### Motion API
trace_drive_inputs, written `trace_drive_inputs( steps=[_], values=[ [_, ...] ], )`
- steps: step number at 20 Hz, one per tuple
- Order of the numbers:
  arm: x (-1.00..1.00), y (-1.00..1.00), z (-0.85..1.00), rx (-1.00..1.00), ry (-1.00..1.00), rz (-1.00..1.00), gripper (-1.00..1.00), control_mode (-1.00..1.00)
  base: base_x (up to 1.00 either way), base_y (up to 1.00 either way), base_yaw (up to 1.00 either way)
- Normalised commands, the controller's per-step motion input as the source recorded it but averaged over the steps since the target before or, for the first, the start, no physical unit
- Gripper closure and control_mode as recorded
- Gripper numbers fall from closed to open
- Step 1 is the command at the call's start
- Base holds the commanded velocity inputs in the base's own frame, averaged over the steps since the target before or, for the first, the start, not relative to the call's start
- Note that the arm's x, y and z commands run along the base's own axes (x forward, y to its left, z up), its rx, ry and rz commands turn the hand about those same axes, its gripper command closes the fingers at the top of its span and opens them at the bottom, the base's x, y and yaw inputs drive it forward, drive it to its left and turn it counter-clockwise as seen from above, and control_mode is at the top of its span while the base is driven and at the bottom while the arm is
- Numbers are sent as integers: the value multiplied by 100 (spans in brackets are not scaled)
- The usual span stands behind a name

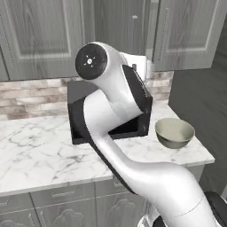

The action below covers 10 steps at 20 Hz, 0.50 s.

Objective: Open the cabinet. Pick the pear and orange from the cabinet and place them into the bowl. Then close the cabinet.

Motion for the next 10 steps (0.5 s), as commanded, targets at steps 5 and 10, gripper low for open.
trace_drive_inputs(
  steps=[5, 10],
  values=[
    [-100, -28, -76, 0, -24, 15, -100, -100, 0, 0, 0],
    [-100, -99, -15, 18, -22, 7, -100, -100, 0, 0, 0]
  ],
)
